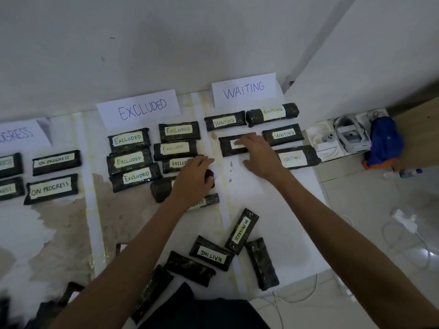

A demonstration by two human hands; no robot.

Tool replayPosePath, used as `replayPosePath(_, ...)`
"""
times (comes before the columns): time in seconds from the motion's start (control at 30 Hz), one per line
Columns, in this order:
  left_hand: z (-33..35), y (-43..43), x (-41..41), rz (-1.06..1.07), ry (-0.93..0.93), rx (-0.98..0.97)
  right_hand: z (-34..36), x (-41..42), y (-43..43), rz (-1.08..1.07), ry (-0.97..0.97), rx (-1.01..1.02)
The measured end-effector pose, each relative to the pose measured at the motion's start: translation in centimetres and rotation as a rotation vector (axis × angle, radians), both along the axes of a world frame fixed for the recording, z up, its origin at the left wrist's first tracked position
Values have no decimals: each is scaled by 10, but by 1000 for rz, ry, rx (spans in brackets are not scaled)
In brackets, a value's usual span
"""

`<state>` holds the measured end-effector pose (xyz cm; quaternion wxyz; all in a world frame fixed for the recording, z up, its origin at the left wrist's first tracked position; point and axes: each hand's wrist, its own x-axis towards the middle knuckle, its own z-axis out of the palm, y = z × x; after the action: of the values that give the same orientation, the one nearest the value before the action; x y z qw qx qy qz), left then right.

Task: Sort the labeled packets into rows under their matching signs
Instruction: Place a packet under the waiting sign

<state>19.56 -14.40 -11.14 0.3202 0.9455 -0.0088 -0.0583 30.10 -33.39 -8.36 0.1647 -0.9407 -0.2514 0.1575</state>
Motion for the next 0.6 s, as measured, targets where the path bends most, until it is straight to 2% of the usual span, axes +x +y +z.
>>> replayPosePath(0.07, 2, 3, -15, 8, -17, -18, 10, -32, 0, -28, 113, 0)
replayPosePath(0.13, 4, 3, -34, 33, -10, -36, 12, -67, -5, -77, 246, -134)
replayPosePath(0.2, 5, 1, -53, 52, -6, -58, 7, -101, -12, -220, 394, -289)
replayPosePath(0.3, 3, -2, -84, 86, 26, -106, -6, -144, -15, -450, 524, -276)
replayPosePath(0.43, -3, -3, -118, 89, 66, -115, -20, -177, 4, -579, 440, -175)
replayPosePath(0.6, -2, 5, -141, 110, 96, -122, -19, -195, 29, -571, 309, -76)
